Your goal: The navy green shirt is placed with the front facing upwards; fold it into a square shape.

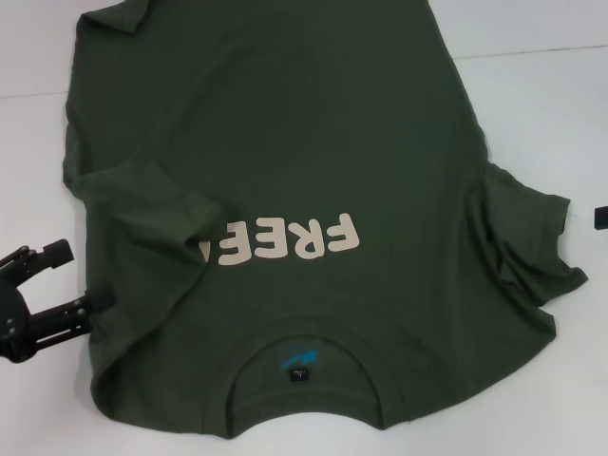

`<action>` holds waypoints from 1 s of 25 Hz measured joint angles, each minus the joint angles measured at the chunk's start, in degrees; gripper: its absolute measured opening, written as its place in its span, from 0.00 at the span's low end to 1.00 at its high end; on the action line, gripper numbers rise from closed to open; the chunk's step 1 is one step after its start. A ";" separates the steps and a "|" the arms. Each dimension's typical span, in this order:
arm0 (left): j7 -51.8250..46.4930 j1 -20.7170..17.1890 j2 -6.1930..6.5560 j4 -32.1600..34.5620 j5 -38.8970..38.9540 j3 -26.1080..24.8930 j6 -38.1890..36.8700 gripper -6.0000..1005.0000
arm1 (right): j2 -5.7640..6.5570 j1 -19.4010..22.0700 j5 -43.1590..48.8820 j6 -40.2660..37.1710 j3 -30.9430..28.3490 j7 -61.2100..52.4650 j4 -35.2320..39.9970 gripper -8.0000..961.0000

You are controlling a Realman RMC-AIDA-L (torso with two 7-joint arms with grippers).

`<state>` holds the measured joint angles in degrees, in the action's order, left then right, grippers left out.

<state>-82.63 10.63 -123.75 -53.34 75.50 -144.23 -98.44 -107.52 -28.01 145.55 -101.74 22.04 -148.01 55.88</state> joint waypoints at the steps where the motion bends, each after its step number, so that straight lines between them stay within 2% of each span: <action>1: -0.02 0.03 0.00 -0.02 0.00 0.00 0.00 0.94 | 0.00 -0.14 0.23 0.15 0.21 0.00 0.00 0.90; 10: -0.08 0.09 0.00 -0.04 0.00 0.01 0.27 0.94 | 0.02 -0.11 0.48 0.31 0.35 -0.12 0.00 0.88; 25: -0.08 0.23 0.00 0.01 -0.01 0.01 0.59 0.94 | 0.13 0.01 0.13 8.04 -1.74 -0.66 0.51 0.86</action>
<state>-82.71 10.86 -123.74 -53.34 75.50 -144.22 -97.85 -107.38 -28.01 145.68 -93.70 20.30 -148.68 56.40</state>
